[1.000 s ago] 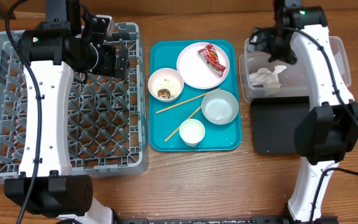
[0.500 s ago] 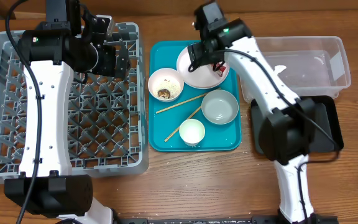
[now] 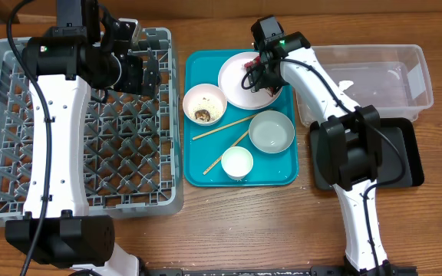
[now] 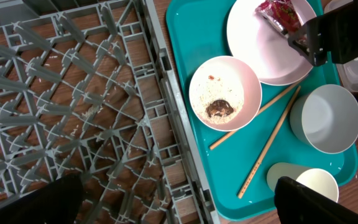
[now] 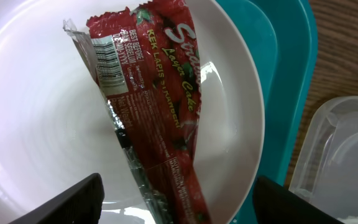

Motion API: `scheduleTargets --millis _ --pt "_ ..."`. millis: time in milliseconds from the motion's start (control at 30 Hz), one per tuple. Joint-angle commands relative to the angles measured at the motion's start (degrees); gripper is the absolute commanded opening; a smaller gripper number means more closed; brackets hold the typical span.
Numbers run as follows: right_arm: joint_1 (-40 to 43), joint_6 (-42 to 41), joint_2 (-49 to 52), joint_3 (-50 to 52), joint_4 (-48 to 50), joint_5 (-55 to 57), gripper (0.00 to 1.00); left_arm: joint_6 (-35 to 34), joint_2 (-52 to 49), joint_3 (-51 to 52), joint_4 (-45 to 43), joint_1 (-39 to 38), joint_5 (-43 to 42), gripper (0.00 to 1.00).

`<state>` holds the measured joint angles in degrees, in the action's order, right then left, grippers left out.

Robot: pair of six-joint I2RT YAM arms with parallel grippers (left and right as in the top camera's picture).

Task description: Sort waste into correct bins and load items into the dishwasher

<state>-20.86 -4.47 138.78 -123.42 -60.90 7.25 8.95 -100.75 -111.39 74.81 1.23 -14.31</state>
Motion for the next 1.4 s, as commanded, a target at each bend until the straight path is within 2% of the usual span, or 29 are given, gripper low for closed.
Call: scheduleTargets --millis 0,133,233,367,500,567,667,700,867,1133,1367 --pt "0.0 0.3 1.0 -0.7 -0.2 -1.8 0.75 -0.8 -0.2 -1.2 0.0 -0.1 0.3 1.0" --pt "-0.5 0.2 1.6 -0.6 -0.5 -2.0 0.65 -0.8 -0.2 -1.2 0.0 -0.1 0.3 1.0" --pt "-0.4 0.1 1.7 -0.6 0.1 -2.4 0.62 -0.8 -0.2 -1.2 0.0 -0.1 0.3 1.0" --pt "-0.4 0.0 1.7 -0.5 0.0 -3.3 0.44 -0.8 -0.2 -1.2 0.0 -0.1 0.3 1.0" --pt "-0.4 -0.2 1.7 -0.5 -0.9 -3.9 0.36 -0.8 -0.2 -1.2 0.0 -0.1 0.3 1.0" --pt "-0.4 -0.2 1.7 -0.5 -1.3 -3.9 0.27 -0.8 -0.2 -1.2 0.0 -0.1 0.3 1.0" --pt "-0.4 -0.5 1.7 -0.5 -1.9 -4.0 0.06 -0.8 -0.2 -1.2 0.0 -0.1 0.3 1.0" --pt "-0.4 -1.6 1.7 -0.5 -2.2 -3.9 0.04 -0.8 -0.2 -1.2 0.0 -0.1 0.3 1.0" --pt "-0.4 -4.4 0.5 -3.1 -4.5 -4.0 0.04 -0.8 -0.2 -1.2 0.0 -0.1 0.3 1.0" --pt "3.2 -13.8 -10.9 -23.6 -20.2 -4.1 0.04 -0.8 -0.2 -1.2 0.0 -0.1 0.3 1.0" --pt "12.5 -24.1 -13.3 -23.9 -29.3 -1.7 0.04 -0.8 -0.2 -1.2 0.0 -0.1 0.3 1.0"
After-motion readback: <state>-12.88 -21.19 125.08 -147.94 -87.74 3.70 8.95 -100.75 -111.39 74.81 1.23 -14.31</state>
